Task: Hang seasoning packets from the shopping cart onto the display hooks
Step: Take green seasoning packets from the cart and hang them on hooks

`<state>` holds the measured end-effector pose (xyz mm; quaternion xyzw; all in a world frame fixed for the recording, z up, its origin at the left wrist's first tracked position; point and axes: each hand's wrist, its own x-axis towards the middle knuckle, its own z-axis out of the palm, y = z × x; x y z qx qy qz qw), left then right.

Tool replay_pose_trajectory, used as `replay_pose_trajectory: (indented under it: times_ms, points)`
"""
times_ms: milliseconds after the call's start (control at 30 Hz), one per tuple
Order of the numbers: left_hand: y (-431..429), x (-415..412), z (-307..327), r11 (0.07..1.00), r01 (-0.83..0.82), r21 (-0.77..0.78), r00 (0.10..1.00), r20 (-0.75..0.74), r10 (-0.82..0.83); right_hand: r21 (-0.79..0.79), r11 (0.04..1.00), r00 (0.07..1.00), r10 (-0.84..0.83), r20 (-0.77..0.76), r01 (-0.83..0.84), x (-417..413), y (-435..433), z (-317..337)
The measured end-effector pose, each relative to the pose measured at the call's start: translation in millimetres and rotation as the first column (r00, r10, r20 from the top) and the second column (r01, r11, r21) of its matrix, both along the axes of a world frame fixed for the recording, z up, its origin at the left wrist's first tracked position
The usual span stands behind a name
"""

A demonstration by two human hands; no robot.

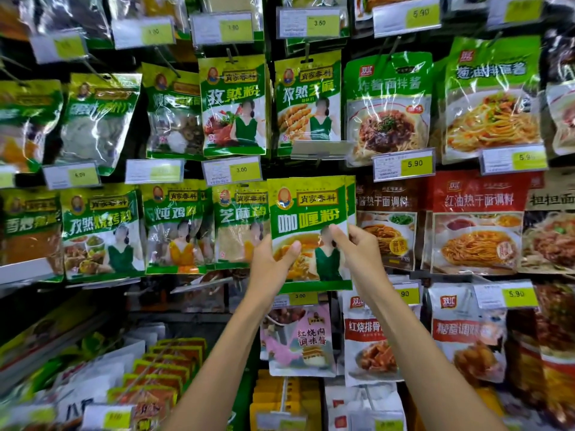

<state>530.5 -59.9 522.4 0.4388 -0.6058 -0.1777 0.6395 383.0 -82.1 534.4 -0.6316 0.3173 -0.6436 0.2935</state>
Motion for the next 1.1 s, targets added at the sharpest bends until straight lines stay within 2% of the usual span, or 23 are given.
replay_pose_trajectory:
  times_ms: [100, 167, 200, 233, 300, 367, 433, 633, 967, 1100]
  points:
    - [3.9, 3.3, 3.9, 0.999, 0.033, -0.025, 0.990, 0.136, -0.030, 0.047, 0.998, 0.998, 0.035, 0.061, -0.038, -2.0, -2.0, -2.0]
    - [3.2, 12.0, 13.2, 0.991, -0.097, -0.088, 0.957, 0.266, 0.117, 0.076, 0.996, 0.996, 0.033, 0.079, -0.039, -4.4, -3.5, -3.7]
    - [2.0, 18.3, 20.8, 0.958, -0.223, -0.183, 0.919, 0.289, 0.269, 0.087, 0.996, 0.996, 0.029, 0.084, -0.036, -6.3, -5.9, -5.3]
    - [1.5, 25.5, 30.0, 0.879, -0.357, -0.315, 0.850, 0.281, 0.446, 0.092, 0.996, 0.996, 0.012, 0.084, -0.020, -8.7, -8.9, -6.8]
    - [-0.4, 39.0, 50.1, 0.645, -0.521, -0.559, 0.661, 0.214, 0.719, 0.095, 0.995, 0.996, -0.015, 0.087, 0.007, -13.4, -15.0, -8.8]
    - [-9.4, 49.2, 66.2, 0.448, -0.533, -0.718, 0.496, 0.164, 0.853, 0.095, 0.995, 0.996, -0.029, 0.087, 0.021, -16.8, -18.4, -8.3]
    - [-21.7, 54.7, 77.7, 0.374, -0.482, -0.793, 0.399, 0.181, 0.899, 0.087, 0.995, 0.995, -0.053, 0.085, 0.046, -19.3, -22.0, -4.7]
    - [-46.5, 67.6, 87.1, 0.394, -0.438, -0.808, 0.333, 0.261, 0.906, 0.070, 0.996, 0.996, -0.053, 0.066, 0.048, -19.4, -28.3, 13.5]
    - [-59.6, 81.6, 89.7, 0.396, -0.369, -0.841, 0.385, 0.249, 0.889, 0.136, 0.986, 0.994, -0.104, 0.039, 0.098, -15.2, -43.1, 22.1]
    - [-60.6, 84.9, 89.7, 0.379, -0.358, -0.854, 0.375, 0.240, 0.895, 0.179, 0.977, 0.990, -0.131, 0.049, 0.120, -12.6, -49.8, 24.0]
